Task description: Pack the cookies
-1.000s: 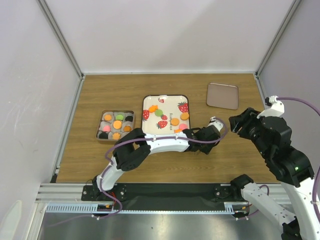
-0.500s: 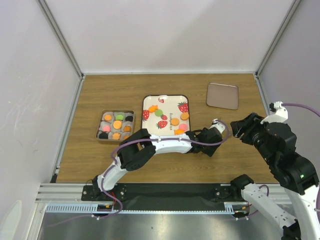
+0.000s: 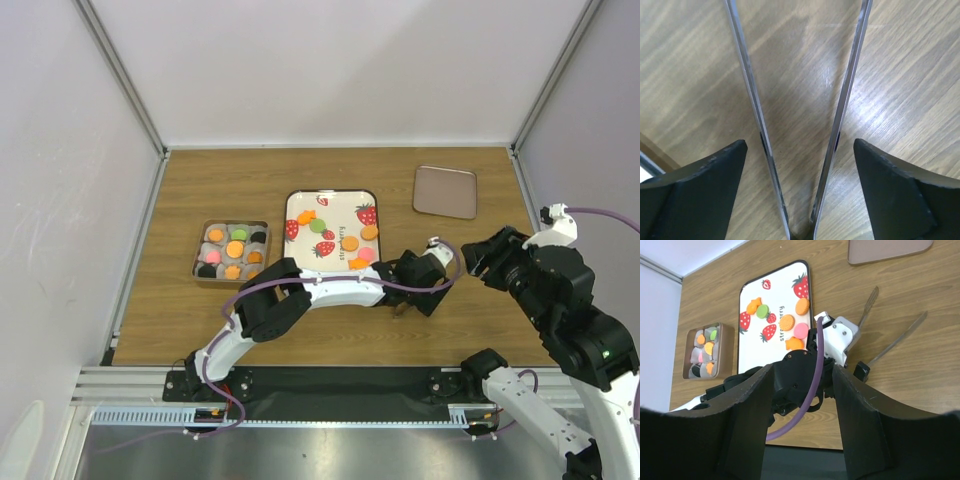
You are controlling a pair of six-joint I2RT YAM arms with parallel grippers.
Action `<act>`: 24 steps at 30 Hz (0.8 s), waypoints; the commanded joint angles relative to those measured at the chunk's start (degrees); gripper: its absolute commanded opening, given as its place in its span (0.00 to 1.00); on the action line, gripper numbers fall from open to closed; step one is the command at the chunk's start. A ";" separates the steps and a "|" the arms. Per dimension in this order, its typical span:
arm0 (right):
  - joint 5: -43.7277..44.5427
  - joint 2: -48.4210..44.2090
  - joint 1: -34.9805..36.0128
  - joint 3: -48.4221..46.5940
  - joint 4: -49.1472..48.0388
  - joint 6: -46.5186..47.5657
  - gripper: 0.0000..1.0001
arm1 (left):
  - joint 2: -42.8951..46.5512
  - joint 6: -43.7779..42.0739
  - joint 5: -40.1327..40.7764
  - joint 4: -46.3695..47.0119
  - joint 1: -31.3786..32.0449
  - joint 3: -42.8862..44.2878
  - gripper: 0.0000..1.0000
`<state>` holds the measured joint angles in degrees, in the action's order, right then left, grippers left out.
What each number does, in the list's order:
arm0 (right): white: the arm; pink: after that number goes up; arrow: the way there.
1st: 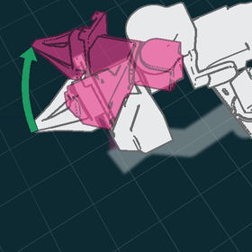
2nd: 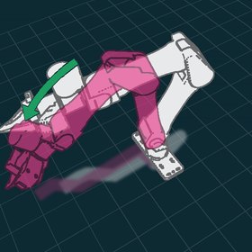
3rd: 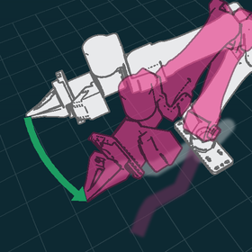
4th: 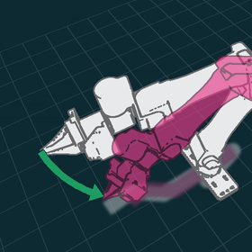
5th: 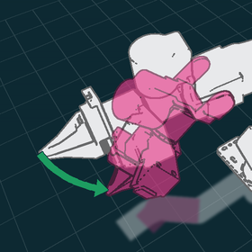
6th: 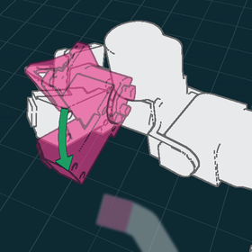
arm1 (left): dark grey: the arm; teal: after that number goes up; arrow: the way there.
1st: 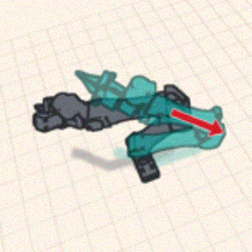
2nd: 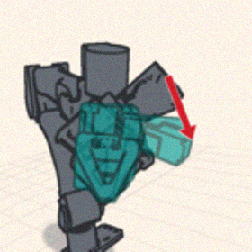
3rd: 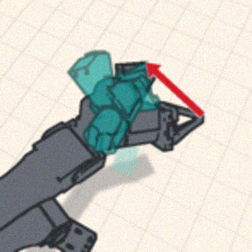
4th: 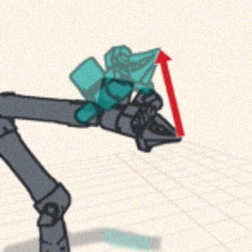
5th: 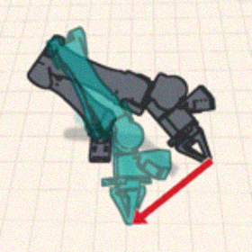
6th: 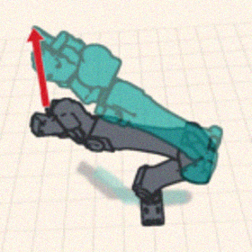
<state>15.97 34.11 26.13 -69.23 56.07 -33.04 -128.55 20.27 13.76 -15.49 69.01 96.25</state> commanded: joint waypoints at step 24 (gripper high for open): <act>-19.74 44.24 -28.82 -12.95 -23.80 6.76 0.60 | 60.55 11.81 -2.76 -9.65 -12.32 -27.41 0.98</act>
<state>3.18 71.77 3.14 -83.35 41.04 -27.07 -79.33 30.50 13.17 -23.24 56.36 72.55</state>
